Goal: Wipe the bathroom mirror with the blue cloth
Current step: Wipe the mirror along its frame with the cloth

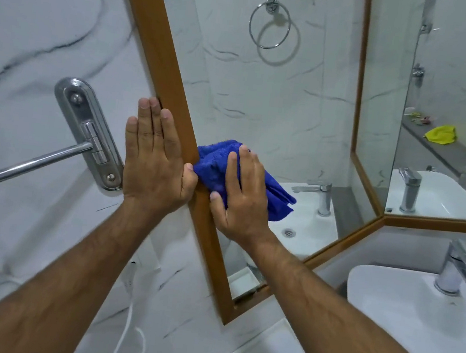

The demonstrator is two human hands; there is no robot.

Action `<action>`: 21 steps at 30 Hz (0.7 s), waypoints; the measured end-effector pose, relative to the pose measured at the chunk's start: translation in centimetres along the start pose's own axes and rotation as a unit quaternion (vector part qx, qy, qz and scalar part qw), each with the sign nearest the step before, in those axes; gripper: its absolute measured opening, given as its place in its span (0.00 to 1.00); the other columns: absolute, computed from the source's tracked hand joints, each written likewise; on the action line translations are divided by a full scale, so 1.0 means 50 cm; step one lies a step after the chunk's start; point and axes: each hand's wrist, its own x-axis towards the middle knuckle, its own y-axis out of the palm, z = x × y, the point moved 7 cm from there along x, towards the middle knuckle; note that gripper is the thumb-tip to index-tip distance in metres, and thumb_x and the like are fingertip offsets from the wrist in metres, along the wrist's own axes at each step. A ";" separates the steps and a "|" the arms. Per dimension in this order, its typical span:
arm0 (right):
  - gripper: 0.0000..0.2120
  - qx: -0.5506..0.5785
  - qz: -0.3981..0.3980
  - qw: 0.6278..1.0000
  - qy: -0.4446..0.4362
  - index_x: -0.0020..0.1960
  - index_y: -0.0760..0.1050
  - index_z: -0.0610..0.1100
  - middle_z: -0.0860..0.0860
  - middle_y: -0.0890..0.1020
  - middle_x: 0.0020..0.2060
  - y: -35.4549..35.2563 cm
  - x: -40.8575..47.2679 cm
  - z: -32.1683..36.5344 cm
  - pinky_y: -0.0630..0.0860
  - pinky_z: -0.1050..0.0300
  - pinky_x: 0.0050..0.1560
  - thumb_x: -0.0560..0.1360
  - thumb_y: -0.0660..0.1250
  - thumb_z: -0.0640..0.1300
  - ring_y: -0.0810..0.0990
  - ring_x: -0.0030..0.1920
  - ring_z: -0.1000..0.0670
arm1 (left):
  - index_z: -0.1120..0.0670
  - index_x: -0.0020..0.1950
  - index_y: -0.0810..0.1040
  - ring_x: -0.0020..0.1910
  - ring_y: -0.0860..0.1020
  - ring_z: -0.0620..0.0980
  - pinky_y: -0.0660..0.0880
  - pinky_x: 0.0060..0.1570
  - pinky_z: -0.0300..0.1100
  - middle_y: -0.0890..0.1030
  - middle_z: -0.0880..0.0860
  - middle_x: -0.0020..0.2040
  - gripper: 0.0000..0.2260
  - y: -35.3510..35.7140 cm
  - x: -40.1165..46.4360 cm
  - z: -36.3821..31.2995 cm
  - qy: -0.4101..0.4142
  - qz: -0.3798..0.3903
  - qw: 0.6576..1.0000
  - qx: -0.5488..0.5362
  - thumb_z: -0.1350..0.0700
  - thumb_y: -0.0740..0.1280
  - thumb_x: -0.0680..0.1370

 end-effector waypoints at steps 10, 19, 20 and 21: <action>0.27 0.030 0.043 0.995 0.085 0.81 0.46 0.45 0.39 0.52 0.79 0.031 -0.119 -0.068 0.51 0.34 0.78 0.85 0.49 0.51 0.49 0.80 0.37 | 0.66 0.79 0.47 0.79 0.50 0.65 0.43 0.79 0.54 0.54 0.69 0.78 0.40 0.037 -0.053 -0.017 -0.032 -0.030 0.999 -0.005 0.51 0.60 0.74; 0.43 -0.051 0.169 0.958 0.224 0.79 0.51 0.45 0.43 0.58 0.77 0.011 -0.315 -0.096 0.71 0.27 0.64 0.73 0.72 0.32 0.62 0.75 0.34 | 0.63 0.80 0.43 0.80 0.45 0.62 0.41 0.79 0.54 0.53 0.68 0.79 0.40 0.063 -0.087 -0.025 -0.022 -0.030 0.999 -0.003 0.49 0.59 0.76; 0.43 -0.041 0.183 0.957 0.219 0.78 0.55 0.43 0.43 0.60 0.76 0.004 -0.329 -0.096 0.74 0.30 0.63 0.70 0.72 0.29 0.65 0.74 0.33 | 0.63 0.80 0.43 0.80 0.44 0.62 0.41 0.79 0.54 0.52 0.68 0.79 0.40 0.064 -0.093 -0.030 -0.025 -0.024 0.999 -0.012 0.49 0.59 0.76; 0.42 -0.031 0.197 0.956 0.215 0.77 0.60 0.42 0.43 0.62 0.75 -0.003 -0.344 -0.099 0.76 0.32 0.61 0.68 0.73 0.26 0.68 0.72 0.32 | 0.63 0.80 0.43 0.80 0.42 0.61 0.40 0.79 0.54 0.52 0.69 0.79 0.39 0.065 -0.104 -0.036 -0.028 -0.013 0.999 -0.020 0.49 0.59 0.76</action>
